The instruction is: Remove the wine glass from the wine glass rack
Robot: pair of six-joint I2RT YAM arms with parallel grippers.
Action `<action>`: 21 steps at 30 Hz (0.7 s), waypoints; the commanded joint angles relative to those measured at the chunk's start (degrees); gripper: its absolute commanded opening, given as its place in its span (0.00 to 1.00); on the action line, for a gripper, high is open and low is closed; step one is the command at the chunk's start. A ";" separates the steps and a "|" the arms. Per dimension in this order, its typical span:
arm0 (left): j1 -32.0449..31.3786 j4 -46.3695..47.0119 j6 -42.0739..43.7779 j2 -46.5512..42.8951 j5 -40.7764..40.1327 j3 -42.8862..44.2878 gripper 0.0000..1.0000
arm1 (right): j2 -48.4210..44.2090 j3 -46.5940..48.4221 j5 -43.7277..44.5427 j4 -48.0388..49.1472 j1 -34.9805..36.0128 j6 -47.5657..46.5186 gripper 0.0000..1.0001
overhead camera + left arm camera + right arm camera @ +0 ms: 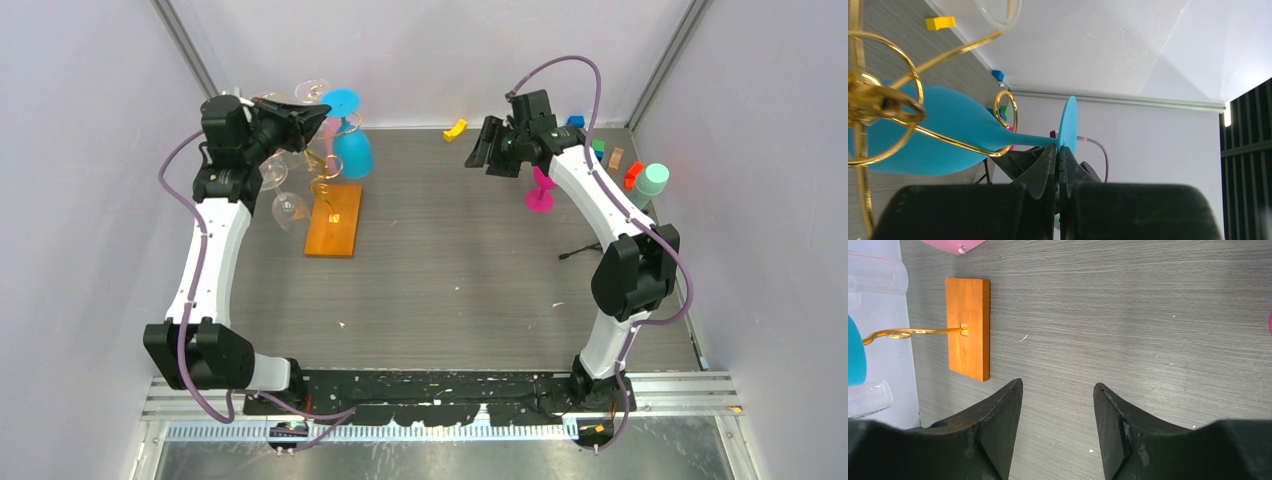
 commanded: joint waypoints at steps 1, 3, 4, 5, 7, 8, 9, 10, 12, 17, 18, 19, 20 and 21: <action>2.75 3.07 -1.01 -2.51 1.20 -0.82 0.00 | -2.81 0.29 -1.55 3.04 0.09 0.82 0.60; 2.88 2.81 -0.56 -2.25 0.97 0.10 0.00 | -2.62 0.45 -1.93 3.15 0.11 1.10 0.61; 2.82 2.34 -0.36 -2.00 0.87 0.51 0.00 | -2.45 0.67 -2.15 3.16 0.09 1.16 0.61; 2.88 2.22 -0.42 -1.73 0.77 0.80 0.00 | -2.35 0.78 -2.24 3.17 0.09 1.32 0.62; 2.90 2.73 -0.32 -1.24 0.45 1.30 0.00 | -2.20 0.92 -2.39 3.15 0.09 1.43 0.62; 2.92 2.78 -0.25 -0.91 0.25 1.73 0.00 | -2.19 0.96 -2.42 3.16 0.09 1.46 0.62; 3.01 3.05 -0.05 -0.28 0.24 2.22 0.00 | -2.24 0.97 -2.42 3.17 0.09 1.48 0.62; 3.06 3.12 0.09 0.31 0.16 2.69 0.00 | -2.25 1.09 -2.42 3.17 0.09 1.52 0.62; 3.06 3.92 0.28 1.51 -0.11 3.44 0.00 | -2.32 1.17 -2.36 3.17 0.09 1.56 0.62; 3.49 5.05 0.23 3.83 -0.06 4.96 0.00 | -3.06 0.88 -1.77 3.16 0.10 1.42 0.62; 3.47 5.01 0.35 4.01 -0.18 5.13 0.00 | -3.23 0.71 -1.61 3.16 0.09 1.34 0.62; 3.42 4.85 0.33 4.25 -0.29 5.15 0.00 | -3.48 0.47 -1.34 3.17 0.09 1.25 0.62; 3.42 5.02 0.26 4.39 -0.29 5.12 0.00 | -3.68 0.33 -1.22 3.17 0.09 1.19 0.62; 3.45 5.36 0.11 4.55 -0.29 5.12 0.00 | -3.76 0.18 -1.07 3.17 0.09 1.16 0.62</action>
